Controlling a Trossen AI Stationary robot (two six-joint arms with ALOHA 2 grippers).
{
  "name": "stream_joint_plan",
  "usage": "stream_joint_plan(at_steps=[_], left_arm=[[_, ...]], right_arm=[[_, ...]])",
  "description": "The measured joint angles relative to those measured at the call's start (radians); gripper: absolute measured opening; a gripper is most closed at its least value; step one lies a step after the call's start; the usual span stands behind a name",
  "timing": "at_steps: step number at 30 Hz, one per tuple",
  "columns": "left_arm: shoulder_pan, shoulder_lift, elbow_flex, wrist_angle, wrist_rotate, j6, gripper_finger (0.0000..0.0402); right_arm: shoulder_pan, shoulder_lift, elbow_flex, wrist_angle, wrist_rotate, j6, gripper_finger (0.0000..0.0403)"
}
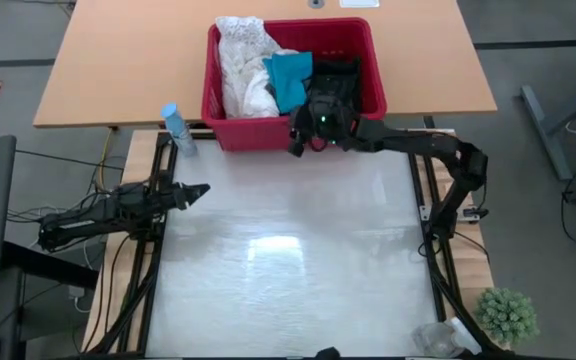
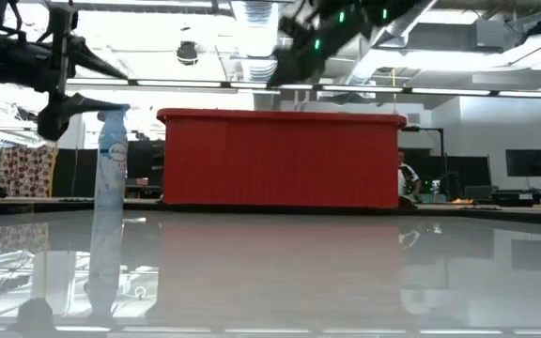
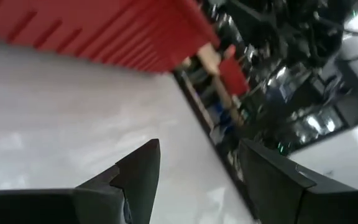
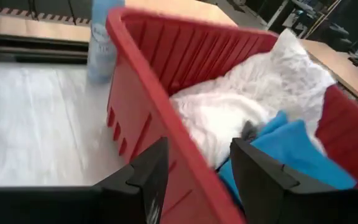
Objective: Fold laundry
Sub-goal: Move the red bin to the top of the table, then fold the blue shorts
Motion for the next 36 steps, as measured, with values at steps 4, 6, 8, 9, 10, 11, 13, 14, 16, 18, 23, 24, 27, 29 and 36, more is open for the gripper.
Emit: stream_joint_plan(at_steps=[4, 6, 8, 9, 10, 11, 13, 14, 16, 18, 23, 24, 27, 29, 36], left_arm=[[0.0, 0.081, 0.0, 0.176, -0.054, 0.079, 0.0208], [0.0, 0.145, 0.0, 0.274, -0.081, 0.121, 0.0208], [0.0, 0.223, 0.0, 0.38, -0.1, 0.163, 0.0208], [0.001, 0.262, 0.0, 0.432, -0.104, 0.176, 0.0208], [0.004, 0.305, 0.005, 0.475, -0.107, 0.18, 0.0208], [0.008, 0.347, 0.018, 0.503, -0.108, 0.181, 0.0208], [0.018, 0.428, 0.071, 0.515, -0.098, 0.185, 0.0208], [0.025, 0.467, 0.103, 0.507, -0.083, 0.195, 0.0208], [0.04, 0.545, 0.182, 0.484, -0.049, 0.234, 0.0208], [0.065, 0.618, 0.275, 0.438, -0.023, 0.282, 0.0208], [0.154, 0.779, 0.535, 0.278, -0.013, 0.374, 0.0208], [0.175, 0.809, 0.588, 0.244, -0.012, 0.384, 0.0208], [0.236, 0.896, 0.74, 0.17, -0.013, 0.395, 0.0208], [0.276, 0.949, 0.837, 0.102, -0.004, 0.425, 0.0208], [0.412, 1.134, 1.12, -0.133, 0.112, 0.448, 0.0208]], right_arm=[[0.028, 0.007, 0.13, -0.119, -0.002, -0.003, 0.0196], [0.036, 0.002, 0.189, -0.149, -0.006, -0.025, 0.0196], [0.024, -0.004, 0.241, -0.176, -0.002, -0.05, 0.0196], [0.011, -0.005, 0.262, -0.191, 0.021, -0.052, 0.0196], [-0.005, -0.005, 0.281, -0.207, 0.046, -0.048, 0.0196], [-0.022, -0.001, 0.297, -0.213, 0.061, -0.032, 0.0196], [-0.067, 0.005, 0.327, -0.223, 0.066, 0.038, 0.0196], [-0.091, 0.006, 0.335, -0.235, 0.062, 0.087, 0.0196], [-0.146, 0.008, 0.339, -0.236, 0.066, 0.181, 0.0196], [-0.2, 0.007, 0.341, -0.244, 0.047, 0.247, 0.0196], [-0.336, 0.024, 0.342, -0.309, -0.115, 0.357, 0.0196], [-0.364, 0.034, 0.342, -0.323, -0.148, 0.372, 0.0196], [-0.439, 0.073, 0.35, -0.368, -0.25, 0.405, 0.0196], [-0.484, 0.111, 0.392, -0.432, -0.327, 0.427, 0.0196], [-0.539, 0.313, 0.644, -0.687, -0.507, 0.365, 0.0196]])
